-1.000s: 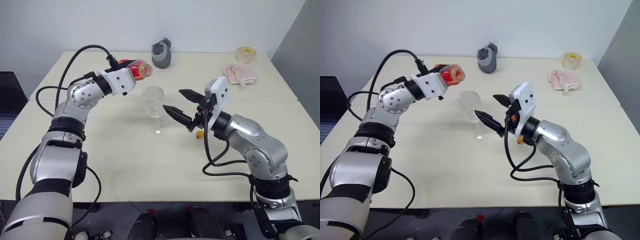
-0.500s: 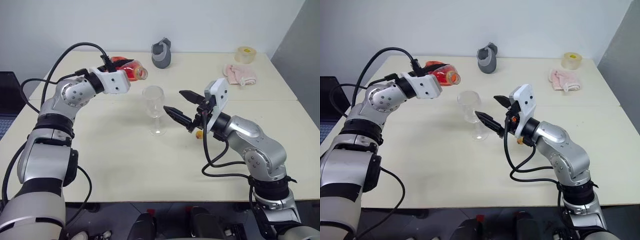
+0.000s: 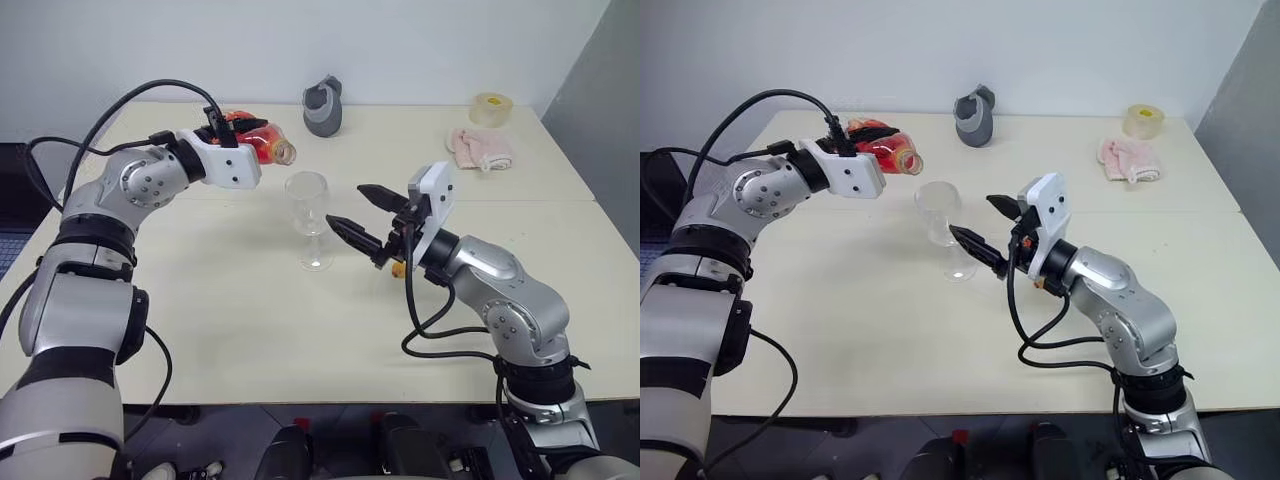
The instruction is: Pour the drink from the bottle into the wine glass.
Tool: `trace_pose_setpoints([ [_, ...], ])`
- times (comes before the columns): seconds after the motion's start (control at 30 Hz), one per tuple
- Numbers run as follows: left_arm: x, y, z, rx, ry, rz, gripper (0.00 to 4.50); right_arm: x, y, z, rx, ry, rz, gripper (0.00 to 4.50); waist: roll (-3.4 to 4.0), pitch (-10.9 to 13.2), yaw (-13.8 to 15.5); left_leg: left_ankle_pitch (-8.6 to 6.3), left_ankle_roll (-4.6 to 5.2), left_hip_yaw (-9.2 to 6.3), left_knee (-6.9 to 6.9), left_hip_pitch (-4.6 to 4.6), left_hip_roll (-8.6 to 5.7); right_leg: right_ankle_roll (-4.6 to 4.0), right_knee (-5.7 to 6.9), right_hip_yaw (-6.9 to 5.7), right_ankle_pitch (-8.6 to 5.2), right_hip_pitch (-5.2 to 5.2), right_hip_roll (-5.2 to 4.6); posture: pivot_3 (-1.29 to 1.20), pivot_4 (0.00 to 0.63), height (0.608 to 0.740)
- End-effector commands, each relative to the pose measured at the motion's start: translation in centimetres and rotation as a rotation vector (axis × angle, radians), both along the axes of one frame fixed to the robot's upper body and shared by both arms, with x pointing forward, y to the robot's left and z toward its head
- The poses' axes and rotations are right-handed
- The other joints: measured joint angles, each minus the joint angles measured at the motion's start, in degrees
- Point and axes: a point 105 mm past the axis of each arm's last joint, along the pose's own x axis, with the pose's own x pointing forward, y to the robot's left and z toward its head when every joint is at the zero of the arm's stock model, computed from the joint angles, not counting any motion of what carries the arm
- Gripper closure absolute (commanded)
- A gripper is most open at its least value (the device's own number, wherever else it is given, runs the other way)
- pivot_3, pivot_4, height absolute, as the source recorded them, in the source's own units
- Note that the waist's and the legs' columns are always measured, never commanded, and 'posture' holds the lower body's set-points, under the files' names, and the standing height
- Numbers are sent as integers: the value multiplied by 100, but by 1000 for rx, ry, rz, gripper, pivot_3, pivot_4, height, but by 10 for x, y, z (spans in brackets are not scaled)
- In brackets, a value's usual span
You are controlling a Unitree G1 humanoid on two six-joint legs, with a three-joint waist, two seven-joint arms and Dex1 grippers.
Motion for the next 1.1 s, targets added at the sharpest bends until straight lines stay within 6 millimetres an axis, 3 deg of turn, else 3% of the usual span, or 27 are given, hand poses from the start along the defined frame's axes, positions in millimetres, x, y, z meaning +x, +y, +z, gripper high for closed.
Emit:
trace_pose_setpoints([
  [0.03, -4, 2, 27, 7, -94, -2, 3565, -9, 3, 10, 18, -55, 19, 233, 0, 0, 1, 0, 0, 1, 0, 0, 0, 0, 0, 0, 0, 0, 0, 0, 150, 740],
  [1.1, -1, 0, 40, 116, -149, 20, 3565, -6, 5, 10, 37, -54, 14, 233, 0, 0, -2, 0, 0, 4, 1, -1, -2, 0, 2, 0, 0, -1, 0, 0, 150, 740],
])
